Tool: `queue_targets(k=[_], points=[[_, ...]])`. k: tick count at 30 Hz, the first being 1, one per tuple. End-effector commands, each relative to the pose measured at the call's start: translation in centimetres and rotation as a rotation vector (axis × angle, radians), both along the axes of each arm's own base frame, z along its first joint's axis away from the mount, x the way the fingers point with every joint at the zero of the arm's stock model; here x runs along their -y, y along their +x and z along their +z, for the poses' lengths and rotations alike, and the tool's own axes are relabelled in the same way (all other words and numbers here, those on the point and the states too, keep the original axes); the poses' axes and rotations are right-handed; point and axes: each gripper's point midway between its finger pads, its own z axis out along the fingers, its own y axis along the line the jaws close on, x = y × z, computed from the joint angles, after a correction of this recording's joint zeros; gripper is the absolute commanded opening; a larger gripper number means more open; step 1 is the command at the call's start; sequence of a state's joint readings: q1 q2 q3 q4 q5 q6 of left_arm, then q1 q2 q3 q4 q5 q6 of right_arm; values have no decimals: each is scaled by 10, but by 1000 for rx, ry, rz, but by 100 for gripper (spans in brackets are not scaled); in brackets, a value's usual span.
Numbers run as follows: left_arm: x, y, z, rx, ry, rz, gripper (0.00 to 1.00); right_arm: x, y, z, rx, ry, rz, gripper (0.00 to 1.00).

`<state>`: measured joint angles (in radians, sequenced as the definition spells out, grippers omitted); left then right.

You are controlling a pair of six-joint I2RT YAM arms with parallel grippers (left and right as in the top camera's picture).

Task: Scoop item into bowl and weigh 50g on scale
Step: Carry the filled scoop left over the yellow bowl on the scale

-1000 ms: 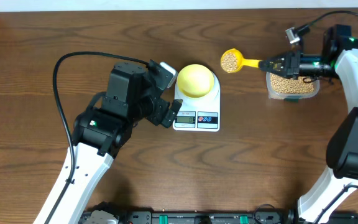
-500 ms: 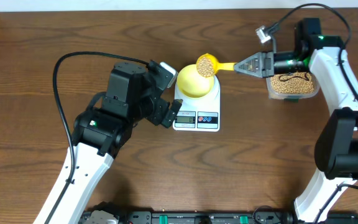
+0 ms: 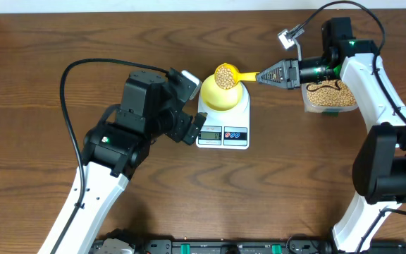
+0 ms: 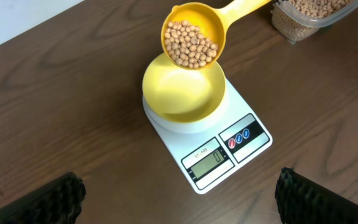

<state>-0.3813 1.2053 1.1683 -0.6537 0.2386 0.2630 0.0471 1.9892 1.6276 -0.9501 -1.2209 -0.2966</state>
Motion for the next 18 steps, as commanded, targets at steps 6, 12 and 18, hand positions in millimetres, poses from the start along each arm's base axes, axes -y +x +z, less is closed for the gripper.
queue_targets(k=[6,12,18], points=[[0,-1,-3,-9,-3,-10,100,-5,5,-12,51,-68,6,1],[0,-1,-3,-9,-3,-10,100,-6,9,-25,77,-153,0,1],[0,-1,-3,-9,-3,-9,100,-7,16,-36,118,-236,-12,1]])
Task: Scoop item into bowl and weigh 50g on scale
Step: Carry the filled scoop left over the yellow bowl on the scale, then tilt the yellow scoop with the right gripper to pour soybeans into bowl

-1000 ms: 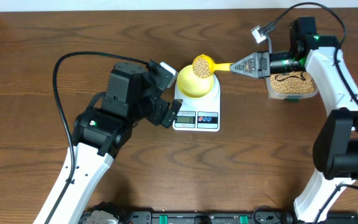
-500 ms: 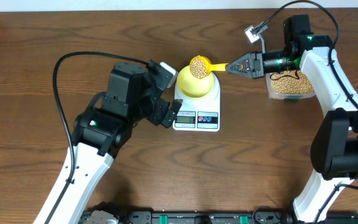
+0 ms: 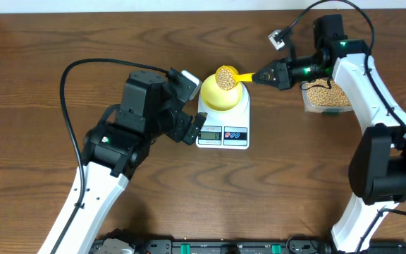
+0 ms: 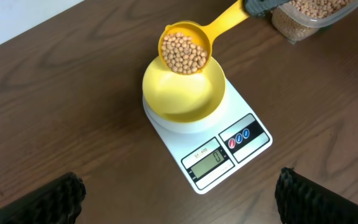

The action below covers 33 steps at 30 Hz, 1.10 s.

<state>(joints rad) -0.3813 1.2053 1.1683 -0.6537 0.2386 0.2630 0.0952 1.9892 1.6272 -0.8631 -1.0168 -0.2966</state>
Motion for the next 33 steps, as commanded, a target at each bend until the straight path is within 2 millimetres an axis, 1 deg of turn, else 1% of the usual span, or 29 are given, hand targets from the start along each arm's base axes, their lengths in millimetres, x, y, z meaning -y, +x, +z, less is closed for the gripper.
queue_targets(k=[1,8,17,29,33], points=[[0,-1,-3,-9,-3,-10,100,-1,3,-11,25,-59,-1,1],[0,-1,-3,-9,-3,-10,100,-2,12,-17,94,-124,-1,1],[0,-1,-3,-9,-3,-9,100,-11,9,-17,220,-139,98,1],[0,-1,-3,-9,-3,-10,100,-13,8,-17,397,-161,218,1],[0,-1,-3,-9,-3,-9,100,-13,8,-17,495,-173,282,1]])
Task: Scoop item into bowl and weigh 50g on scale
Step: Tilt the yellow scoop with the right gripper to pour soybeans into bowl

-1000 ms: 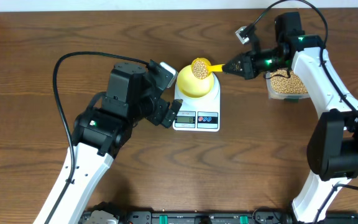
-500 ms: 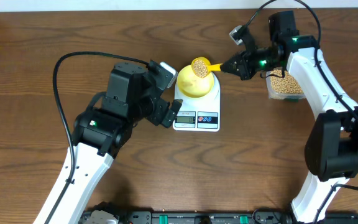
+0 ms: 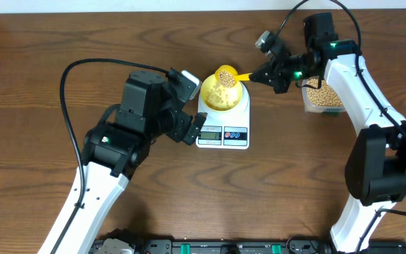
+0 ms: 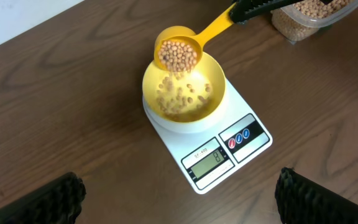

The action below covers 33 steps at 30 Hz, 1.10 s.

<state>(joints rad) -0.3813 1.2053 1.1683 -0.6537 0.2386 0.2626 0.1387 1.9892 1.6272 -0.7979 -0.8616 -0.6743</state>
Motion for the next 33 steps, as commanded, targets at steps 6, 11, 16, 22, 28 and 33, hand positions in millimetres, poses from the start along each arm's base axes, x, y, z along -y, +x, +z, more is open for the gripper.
queue_targets(k=[6,11,16,22,28,33], points=[[0,-1,-3,-10,-3,-10,100,-8,-4,-1,210,-23,186,1],[0,-1,-3,-9,-3,-10,100,-8,-4,-1,340,-46,282,1],[0,-1,-3,-9,-3,-10,99,-9,-5,-1,448,-65,364,1],[0,-1,-3,-9,-3,-10,100,-10,-5,-1,569,-86,454,1],[0,-1,-3,-10,-3,-10,100,-18,-9,-1,591,-83,489,1],[0,-1,-3,-9,-3,-10,100,-26,-13,5,553,-70,468,1]])
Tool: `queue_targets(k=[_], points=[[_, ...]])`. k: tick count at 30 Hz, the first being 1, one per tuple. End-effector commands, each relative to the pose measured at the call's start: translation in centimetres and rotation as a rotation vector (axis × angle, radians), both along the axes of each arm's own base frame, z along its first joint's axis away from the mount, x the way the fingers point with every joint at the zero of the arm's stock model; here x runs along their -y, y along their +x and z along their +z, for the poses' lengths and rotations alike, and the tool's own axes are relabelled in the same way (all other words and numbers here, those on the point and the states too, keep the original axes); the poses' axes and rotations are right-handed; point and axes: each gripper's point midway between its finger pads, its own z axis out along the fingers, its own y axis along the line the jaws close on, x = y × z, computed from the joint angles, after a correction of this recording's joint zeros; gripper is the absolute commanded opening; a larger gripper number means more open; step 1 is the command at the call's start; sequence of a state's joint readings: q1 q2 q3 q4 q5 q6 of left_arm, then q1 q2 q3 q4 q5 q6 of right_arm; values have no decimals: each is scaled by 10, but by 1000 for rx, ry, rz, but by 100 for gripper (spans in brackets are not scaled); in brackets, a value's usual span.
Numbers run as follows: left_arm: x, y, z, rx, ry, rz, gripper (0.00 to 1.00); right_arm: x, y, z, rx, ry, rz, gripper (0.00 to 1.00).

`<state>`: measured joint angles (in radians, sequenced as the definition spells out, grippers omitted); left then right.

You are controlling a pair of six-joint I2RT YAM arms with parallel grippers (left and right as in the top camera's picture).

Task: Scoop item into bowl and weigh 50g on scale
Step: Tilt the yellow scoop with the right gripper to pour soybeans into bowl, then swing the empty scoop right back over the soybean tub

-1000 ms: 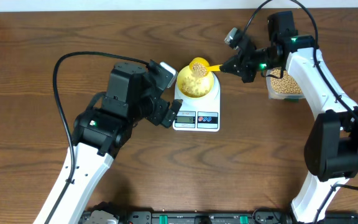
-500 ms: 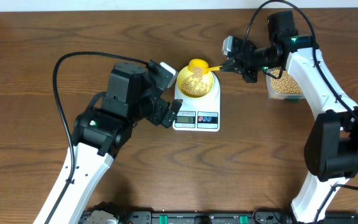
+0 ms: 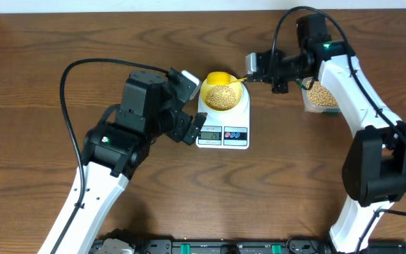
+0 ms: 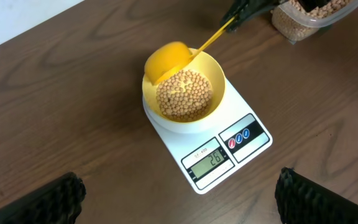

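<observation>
A yellow bowl [image 4: 212, 76] holding a heap of chickpeas [image 4: 184, 96] sits on the white scale [image 4: 232, 152], whose display [image 4: 214, 158] reads about 26. The yellow scoop [image 4: 165, 59] is tipped over the bowl's far rim, emptied. My right gripper [image 3: 262, 73] is shut on the scoop's handle, right of the bowl. My left gripper [image 4: 179, 199] stands open, wide apart, above the table in front of the scale, holding nothing.
A clear tub of chickpeas [image 3: 321, 97] stands right of the scale, under my right arm. The white scale [image 3: 223, 129] sits mid-table, with my left arm's wrist just left of it. Brown wood table all around.
The scoop has turned fully over and emptied; the chickpeas now lie heaped in the bowl. The scale display went from 0 to about 26. My left gripper has not moved.
My right gripper held a full scoop over the empty bowl. It then held the scoop lower and closer. Then the scoop was tilted with chickpeas falling into the bowl. Now the scoop is empty and the bowl holds the heap.
</observation>
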<state>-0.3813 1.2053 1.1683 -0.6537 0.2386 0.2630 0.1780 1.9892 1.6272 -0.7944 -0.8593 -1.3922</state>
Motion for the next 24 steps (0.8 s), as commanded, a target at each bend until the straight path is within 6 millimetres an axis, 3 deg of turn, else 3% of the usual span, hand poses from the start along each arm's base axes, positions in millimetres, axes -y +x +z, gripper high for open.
queue_targets(k=[1,8,13,19,24], points=[[0,-1,-3,-9,-3,-10,100,-10,-7,7,-32,27,1,1],[0,-1,-3,-9,-3,-10,100,-8,-7,47,4,58,-60,1],[0,-1,-3,-9,-3,-10,100,6,22,78,35,57,-284,1],[0,-1,-3,-10,-3,-9,100,55,76,102,89,14,-768,1],[0,-1,-3,-9,-3,-10,100,105,98,108,115,-9,-1118,1]])
